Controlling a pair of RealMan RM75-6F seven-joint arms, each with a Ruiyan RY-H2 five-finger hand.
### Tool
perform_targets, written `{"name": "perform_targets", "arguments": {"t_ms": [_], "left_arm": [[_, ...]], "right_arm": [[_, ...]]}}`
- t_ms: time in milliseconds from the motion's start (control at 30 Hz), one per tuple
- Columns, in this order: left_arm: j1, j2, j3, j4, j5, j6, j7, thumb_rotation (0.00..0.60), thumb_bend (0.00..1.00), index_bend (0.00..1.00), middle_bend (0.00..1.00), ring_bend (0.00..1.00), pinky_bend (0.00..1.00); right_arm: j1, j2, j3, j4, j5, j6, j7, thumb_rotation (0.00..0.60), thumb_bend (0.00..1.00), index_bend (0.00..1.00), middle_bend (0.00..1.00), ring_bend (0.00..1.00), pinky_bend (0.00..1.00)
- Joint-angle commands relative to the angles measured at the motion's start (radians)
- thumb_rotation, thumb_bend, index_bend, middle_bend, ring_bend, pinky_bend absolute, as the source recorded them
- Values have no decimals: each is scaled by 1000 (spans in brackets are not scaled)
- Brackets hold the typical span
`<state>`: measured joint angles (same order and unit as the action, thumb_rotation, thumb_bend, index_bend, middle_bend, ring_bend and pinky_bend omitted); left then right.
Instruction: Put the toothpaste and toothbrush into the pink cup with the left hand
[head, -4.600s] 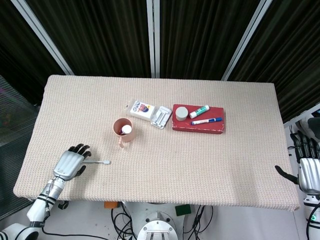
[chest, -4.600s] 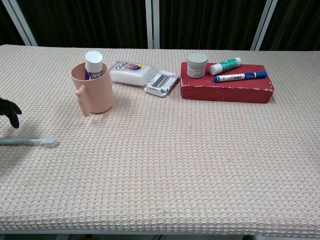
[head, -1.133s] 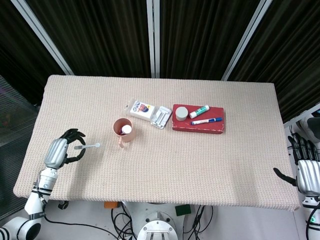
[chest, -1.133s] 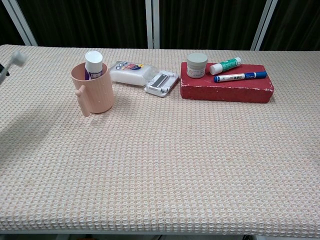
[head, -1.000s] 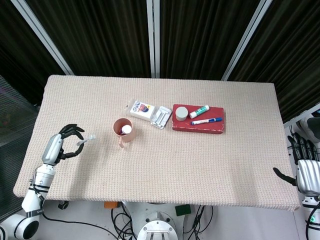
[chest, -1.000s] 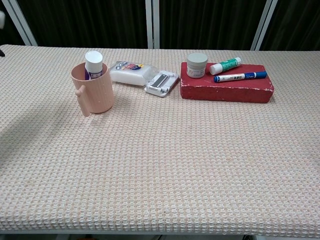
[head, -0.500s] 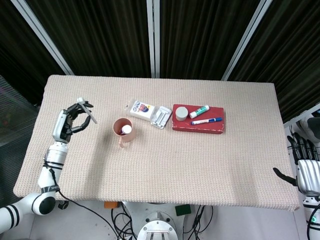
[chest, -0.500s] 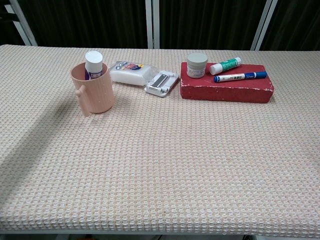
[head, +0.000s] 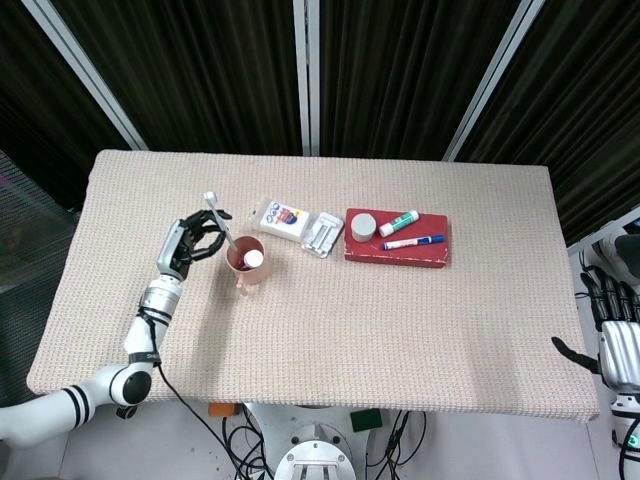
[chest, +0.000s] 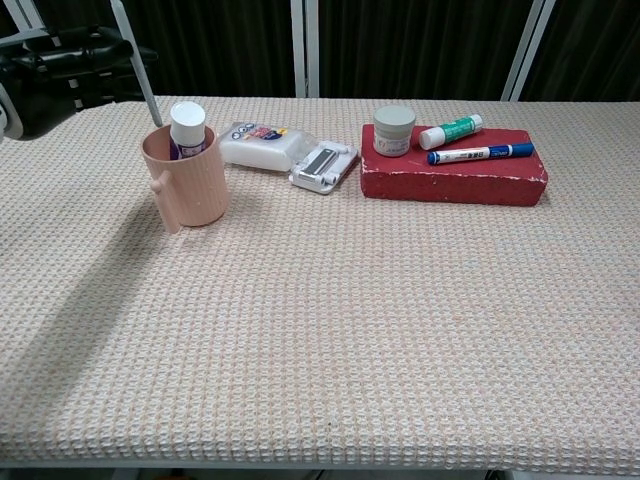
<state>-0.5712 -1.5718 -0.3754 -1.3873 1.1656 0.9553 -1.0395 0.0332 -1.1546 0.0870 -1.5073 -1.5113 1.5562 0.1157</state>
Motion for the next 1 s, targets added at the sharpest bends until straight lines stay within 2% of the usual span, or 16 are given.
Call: {"name": "perform_targets", "arguments": {"t_ms": [33,233,367,500,567,733,867,1000], "left_arm": [[-8,-21,2,28,-6,-13,12,600,377,629,374,188,323],[-15,-49,9,65,-9,-38,28,600,378,630,373,187,316],[-16,-64,32,93,34,-40,24,600,375,612,364,186,303],[-14,-78,61,135,113,-14,-17,600,370,504,325,178,275],[-13,-79,72,144,136,-8,-36,600,360,423,311,177,259],[-6,-79,84,154,165,15,-70,597,322,313,293,177,251],[5,-74,88,149,177,46,-73,483,289,246,273,176,248],[32,-52,88,122,193,108,-68,445,287,232,251,170,249]], "right_arm": [[1,0,-1,2,-1,-2,2,600,275,0,0,0,0],[3,-4,-3,9,2,-12,5,600,275,0,0,0,0],[2,0,-3,3,-1,-8,3,600,274,0,0,0,0],[0,4,-6,-10,-21,11,-5,600,275,0,0,0,0],[1,4,-5,-12,-20,9,-7,600,275,0,0,0,0],[4,-1,-4,-13,-15,3,-14,600,276,0,0,0,0],[4,-1,-2,-18,-15,6,-21,600,277,0,0,0,0],[4,-1,-1,-22,-16,9,-21,600,278,0,0,0,0]]}}
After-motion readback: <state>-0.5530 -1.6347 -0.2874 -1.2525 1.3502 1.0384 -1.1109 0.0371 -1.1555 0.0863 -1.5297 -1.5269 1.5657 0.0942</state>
